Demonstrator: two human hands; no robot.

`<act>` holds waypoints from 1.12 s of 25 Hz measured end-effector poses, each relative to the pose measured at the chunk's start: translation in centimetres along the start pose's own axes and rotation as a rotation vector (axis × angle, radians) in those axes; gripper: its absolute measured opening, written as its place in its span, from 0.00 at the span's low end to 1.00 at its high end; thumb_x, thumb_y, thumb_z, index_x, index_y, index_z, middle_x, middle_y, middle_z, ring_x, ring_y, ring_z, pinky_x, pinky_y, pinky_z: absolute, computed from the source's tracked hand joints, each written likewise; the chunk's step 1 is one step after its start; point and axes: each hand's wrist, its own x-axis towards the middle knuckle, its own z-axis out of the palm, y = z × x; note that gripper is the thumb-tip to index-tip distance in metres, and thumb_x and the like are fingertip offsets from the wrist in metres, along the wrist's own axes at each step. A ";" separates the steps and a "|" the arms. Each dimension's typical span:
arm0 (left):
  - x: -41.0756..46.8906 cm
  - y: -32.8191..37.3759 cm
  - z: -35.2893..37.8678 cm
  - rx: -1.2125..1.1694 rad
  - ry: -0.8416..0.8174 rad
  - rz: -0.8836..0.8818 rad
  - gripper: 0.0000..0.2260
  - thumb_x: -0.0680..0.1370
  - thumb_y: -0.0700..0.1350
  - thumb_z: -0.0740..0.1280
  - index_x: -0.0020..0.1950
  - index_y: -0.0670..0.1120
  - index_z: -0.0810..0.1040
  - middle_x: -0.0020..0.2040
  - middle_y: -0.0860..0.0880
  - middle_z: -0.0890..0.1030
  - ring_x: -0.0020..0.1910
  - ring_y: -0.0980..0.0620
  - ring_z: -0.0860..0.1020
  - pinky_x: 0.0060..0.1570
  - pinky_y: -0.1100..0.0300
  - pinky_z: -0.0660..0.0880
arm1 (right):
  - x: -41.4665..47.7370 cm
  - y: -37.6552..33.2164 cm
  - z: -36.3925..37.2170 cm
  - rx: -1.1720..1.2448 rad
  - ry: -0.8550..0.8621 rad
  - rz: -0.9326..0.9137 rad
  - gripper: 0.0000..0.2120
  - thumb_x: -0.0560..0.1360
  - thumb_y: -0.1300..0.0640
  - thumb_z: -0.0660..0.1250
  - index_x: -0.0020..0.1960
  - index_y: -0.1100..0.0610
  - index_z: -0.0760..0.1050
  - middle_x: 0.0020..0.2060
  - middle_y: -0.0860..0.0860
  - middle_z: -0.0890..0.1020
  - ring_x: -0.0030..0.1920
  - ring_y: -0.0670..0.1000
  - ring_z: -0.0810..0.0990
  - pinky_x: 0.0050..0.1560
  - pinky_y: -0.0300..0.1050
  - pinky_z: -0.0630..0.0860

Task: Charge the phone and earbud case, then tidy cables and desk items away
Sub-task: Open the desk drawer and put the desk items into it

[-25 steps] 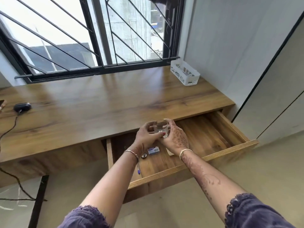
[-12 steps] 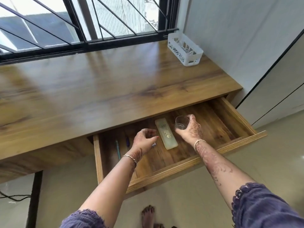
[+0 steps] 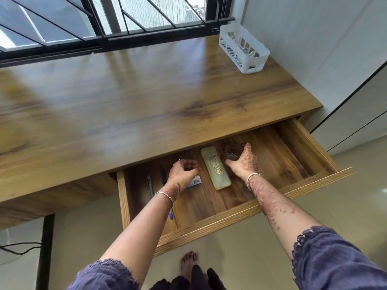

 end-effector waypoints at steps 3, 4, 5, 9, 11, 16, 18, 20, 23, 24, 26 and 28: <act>0.1 0.1 0.0 -0.030 -0.011 -0.011 0.08 0.72 0.38 0.71 0.49 0.47 0.81 0.47 0.46 0.84 0.50 0.49 0.83 0.55 0.53 0.79 | -0.3 -0.2 0.0 0.035 -0.001 0.010 0.40 0.68 0.54 0.76 0.73 0.58 0.58 0.64 0.60 0.75 0.65 0.61 0.74 0.62 0.47 0.71; 0.1 0.2 0.0 -0.036 -0.016 -0.012 0.09 0.72 0.37 0.70 0.51 0.45 0.81 0.47 0.45 0.84 0.49 0.49 0.82 0.55 0.53 0.79 | -0.4 -0.3 0.0 0.045 -0.001 0.013 0.39 0.68 0.55 0.76 0.72 0.58 0.59 0.64 0.60 0.75 0.64 0.61 0.74 0.61 0.47 0.72; -0.1 0.2 0.0 -0.035 -0.019 -0.010 0.10 0.72 0.36 0.70 0.52 0.44 0.81 0.48 0.45 0.84 0.49 0.49 0.82 0.55 0.53 0.79 | -0.5 -0.3 -0.1 0.048 0.000 0.018 0.38 0.68 0.56 0.75 0.71 0.58 0.60 0.63 0.60 0.75 0.63 0.61 0.75 0.60 0.47 0.72; -0.6 0.3 -0.4 -0.022 -0.012 0.009 0.09 0.71 0.38 0.71 0.49 0.48 0.81 0.47 0.47 0.85 0.49 0.52 0.83 0.56 0.53 0.79 | -0.5 0.0 -0.1 0.039 0.008 0.003 0.37 0.66 0.55 0.76 0.69 0.58 0.61 0.62 0.59 0.75 0.63 0.61 0.75 0.60 0.47 0.72; -1.1 0.5 -0.5 0.002 -0.010 0.025 0.08 0.71 0.40 0.72 0.46 0.51 0.80 0.46 0.49 0.85 0.49 0.53 0.83 0.56 0.53 0.79 | -0.5 0.2 -0.2 0.035 0.023 -0.025 0.40 0.65 0.52 0.77 0.70 0.59 0.61 0.64 0.59 0.73 0.65 0.60 0.73 0.63 0.49 0.71; -4.2 1.4 -0.5 0.084 0.055 0.066 0.06 0.72 0.43 0.72 0.47 0.52 0.81 0.47 0.52 0.84 0.49 0.55 0.82 0.56 0.56 0.78 | -2.1 1.3 -0.8 0.052 0.083 -0.088 0.43 0.69 0.46 0.72 0.75 0.59 0.54 0.73 0.57 0.61 0.73 0.59 0.62 0.73 0.53 0.61; -6.3 1.5 -0.5 0.150 0.113 0.091 0.06 0.73 0.44 0.71 0.49 0.51 0.81 0.48 0.52 0.84 0.49 0.56 0.81 0.55 0.59 0.76 | -3.5 1.7 -1.6 0.028 0.065 -0.114 0.41 0.73 0.46 0.68 0.77 0.59 0.51 0.76 0.57 0.56 0.76 0.56 0.56 0.76 0.52 0.54; -8.5 1.6 -0.6 0.228 0.137 0.130 0.07 0.74 0.45 0.70 0.51 0.50 0.81 0.49 0.52 0.83 0.49 0.55 0.80 0.53 0.62 0.75 | -5.2 2.2 -2.4 -0.077 0.083 -0.160 0.37 0.76 0.47 0.64 0.77 0.58 0.50 0.77 0.56 0.55 0.77 0.55 0.54 0.76 0.51 0.52; -12.2 1.2 0.0 0.333 0.132 0.191 0.07 0.75 0.48 0.69 0.52 0.51 0.81 0.51 0.53 0.83 0.49 0.56 0.80 0.53 0.60 0.77 | -9.0 3.7 -3.6 -0.308 0.210 -0.293 0.34 0.76 0.47 0.62 0.77 0.58 0.53 0.76 0.55 0.57 0.77 0.55 0.51 0.75 0.53 0.52; -13.4 1.0 0.3 0.380 0.121 0.202 0.07 0.75 0.50 0.69 0.51 0.52 0.81 0.51 0.53 0.83 0.49 0.56 0.80 0.54 0.58 0.77 | -10.2 4.4 -3.6 -0.352 0.254 -0.317 0.35 0.76 0.47 0.63 0.77 0.58 0.53 0.77 0.55 0.55 0.77 0.56 0.49 0.75 0.54 0.50; -15.3 0.7 0.9 0.469 0.097 0.215 0.08 0.74 0.54 0.69 0.49 0.53 0.82 0.50 0.52 0.83 0.51 0.54 0.80 0.55 0.57 0.77 | -12.3 5.5 -3.5 -0.313 0.309 -0.282 0.38 0.75 0.47 0.64 0.77 0.57 0.50 0.78 0.56 0.48 0.78 0.57 0.44 0.75 0.58 0.46; -16.9 0.2 1.4 0.502 0.071 0.226 0.08 0.74 0.53 0.69 0.49 0.53 0.82 0.50 0.53 0.83 0.52 0.54 0.80 0.55 0.59 0.76 | -14.5 6.4 -3.2 -0.165 0.330 -0.219 0.41 0.75 0.48 0.66 0.78 0.56 0.46 0.78 0.57 0.43 0.77 0.59 0.42 0.76 0.59 0.47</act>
